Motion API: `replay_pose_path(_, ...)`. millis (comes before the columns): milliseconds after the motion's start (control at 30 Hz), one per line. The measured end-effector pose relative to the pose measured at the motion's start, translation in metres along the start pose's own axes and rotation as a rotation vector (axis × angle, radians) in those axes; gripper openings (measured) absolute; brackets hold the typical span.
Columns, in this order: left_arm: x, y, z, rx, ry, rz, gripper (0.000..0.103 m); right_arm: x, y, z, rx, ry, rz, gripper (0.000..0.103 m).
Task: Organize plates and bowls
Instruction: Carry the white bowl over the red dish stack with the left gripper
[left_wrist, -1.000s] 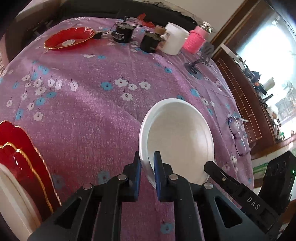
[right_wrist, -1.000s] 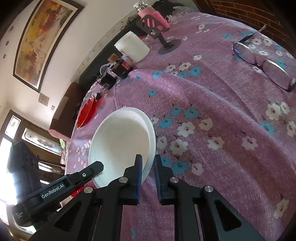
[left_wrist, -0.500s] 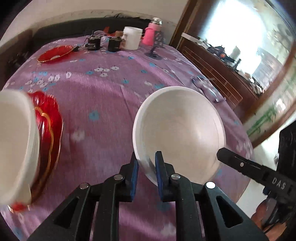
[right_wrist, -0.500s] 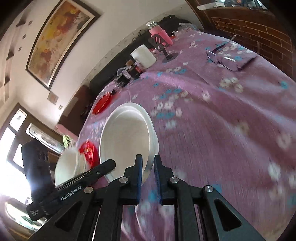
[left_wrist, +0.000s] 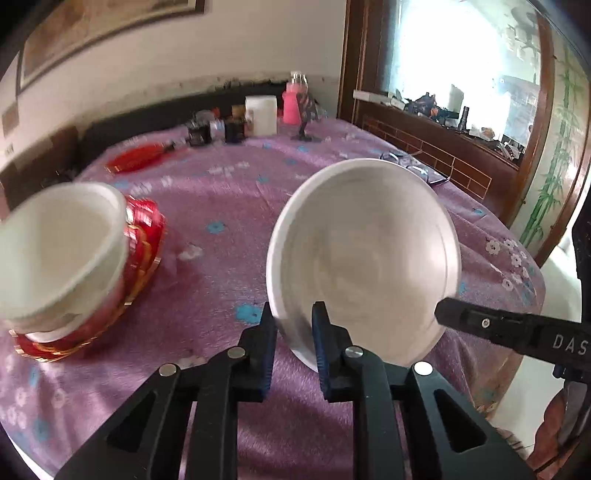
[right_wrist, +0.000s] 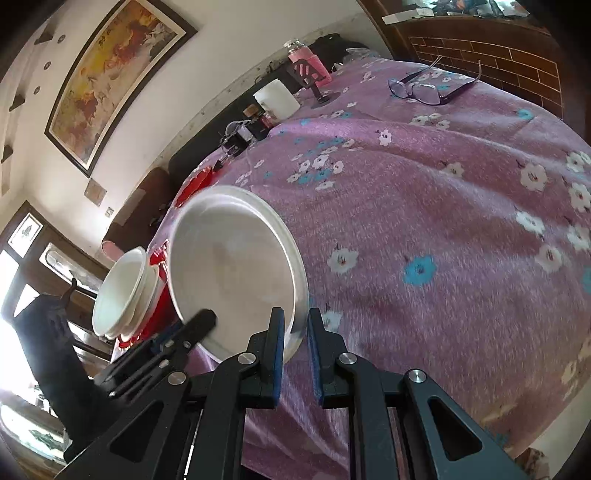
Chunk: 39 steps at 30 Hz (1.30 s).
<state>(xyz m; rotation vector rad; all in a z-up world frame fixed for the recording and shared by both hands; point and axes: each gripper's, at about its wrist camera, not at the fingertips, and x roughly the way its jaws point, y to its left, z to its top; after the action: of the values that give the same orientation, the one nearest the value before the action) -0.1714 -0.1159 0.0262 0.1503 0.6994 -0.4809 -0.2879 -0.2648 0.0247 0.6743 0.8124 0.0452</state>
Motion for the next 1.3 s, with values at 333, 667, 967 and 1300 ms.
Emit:
replay_pose_path(333,-0.029,0.024,-0.007,-0.018,-0.097,0.053,0.017,0.009,0.031,-0.011,-0.051,-0.003,0.000,0.014)
replay_pose_path(667,-0.036,0.037,-0.010,-0.044,-0.114,0.041,0.017,0.010,0.048,-0.015,-0.081,-0.009,-0.021,0.014)
replay_pose_path(967,-0.047,0.046,-0.014,-0.064,-0.129,0.065,0.017,0.012,0.061,-0.018,-0.107,-0.007,-0.001,0.014)
replay_pose_path(1300,-0.037,0.041,-0.014,-0.056,-0.098,0.060,0.017,0.014,0.052,-0.017,-0.082,0.002,-0.005,0.014)
